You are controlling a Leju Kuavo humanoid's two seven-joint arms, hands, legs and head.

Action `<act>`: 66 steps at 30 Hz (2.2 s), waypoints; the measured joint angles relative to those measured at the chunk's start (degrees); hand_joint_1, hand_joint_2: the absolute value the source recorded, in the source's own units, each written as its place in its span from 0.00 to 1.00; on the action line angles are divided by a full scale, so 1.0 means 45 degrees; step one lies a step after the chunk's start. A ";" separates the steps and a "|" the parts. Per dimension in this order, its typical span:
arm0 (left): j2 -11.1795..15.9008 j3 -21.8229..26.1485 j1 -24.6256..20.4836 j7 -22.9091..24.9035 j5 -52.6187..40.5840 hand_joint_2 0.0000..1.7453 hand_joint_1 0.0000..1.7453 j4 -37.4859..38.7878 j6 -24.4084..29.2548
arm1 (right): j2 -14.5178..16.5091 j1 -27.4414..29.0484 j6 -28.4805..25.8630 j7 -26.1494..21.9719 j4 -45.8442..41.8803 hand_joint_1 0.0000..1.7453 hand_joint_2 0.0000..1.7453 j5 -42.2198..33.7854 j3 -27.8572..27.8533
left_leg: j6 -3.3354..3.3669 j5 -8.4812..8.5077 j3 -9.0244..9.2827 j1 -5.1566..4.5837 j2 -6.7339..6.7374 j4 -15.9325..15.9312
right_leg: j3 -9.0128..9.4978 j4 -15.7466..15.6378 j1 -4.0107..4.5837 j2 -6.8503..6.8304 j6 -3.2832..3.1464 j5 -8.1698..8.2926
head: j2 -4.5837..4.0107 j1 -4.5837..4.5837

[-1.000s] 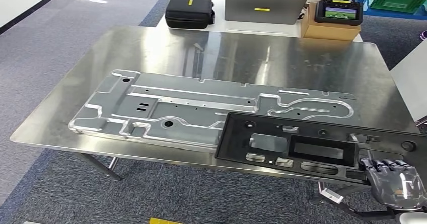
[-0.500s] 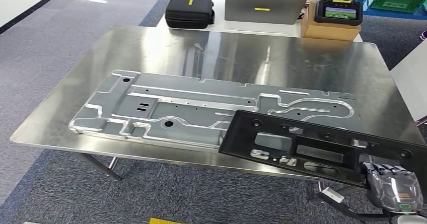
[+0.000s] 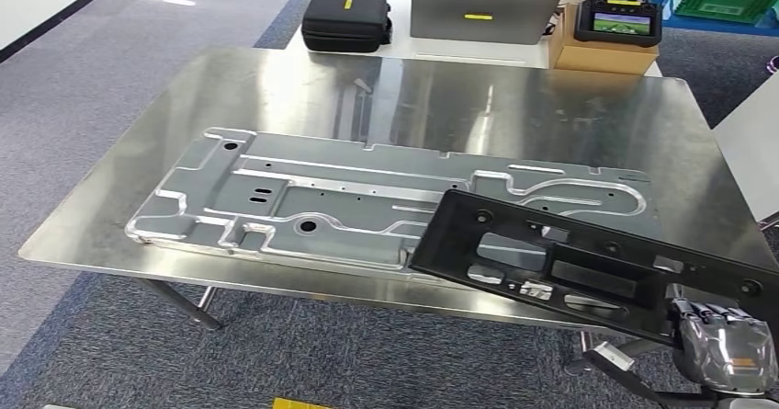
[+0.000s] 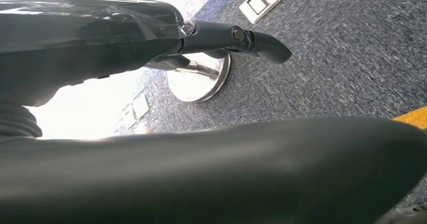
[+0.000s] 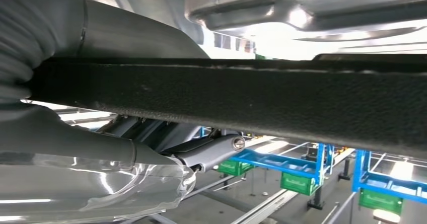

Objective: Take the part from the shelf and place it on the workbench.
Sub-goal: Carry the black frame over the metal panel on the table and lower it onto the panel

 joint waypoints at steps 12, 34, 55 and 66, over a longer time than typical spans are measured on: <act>0.0040 -0.0078 0.0001 -0.0278 -0.0003 1.00 0.00 0.0000 0.0015 | 0.0467 0.0031 -0.0149 -0.0213 0.0009 1.00 1.00 0.0078 -0.0391 | 0.0000 0.0000 0.0001 -0.0001 0.0000 0.0000 | -0.0001 0.0000 -0.0001 0.0001 0.0000 0.0000 | 0.0000 -0.0001; 0.0042 -0.0374 0.0010 -0.0970 0.0006 0.00 0.00 0.0000 0.0247 | 0.1086 0.0366 -0.0173 -0.0439 -0.0447 0.00 0.00 0.0617 -0.0739 | 0.0000 0.0000 0.0002 0.0000 0.0001 0.0000 | 0.0000 0.0000 0.0000 0.0001 0.0000 0.0000 | 0.0000 -0.0001; 0.0042 -0.0340 0.0007 -0.0676 0.0024 0.00 0.00 0.0000 0.0010 | 0.1364 0.0520 -0.0219 -0.0650 -0.0567 0.00 0.00 0.0512 -0.0750 | 0.0000 0.0000 0.0003 0.0000 0.0001 0.0000 | 0.0001 0.0000 0.0000 0.0001 0.0000 0.0000 | 0.0000 -0.0001; 0.0095 -0.0329 -0.0003 -0.0710 0.0025 0.00 0.00 0.0000 -0.0046 | 0.1359 0.0668 -0.0231 -0.0842 -0.1117 0.00 0.00 0.0543 -0.0727 | 0.0000 0.0000 0.0003 0.0000 0.0001 0.0000 | 0.0001 0.0000 0.0000 0.0001 0.0000 0.0000 | 0.0000 -0.0001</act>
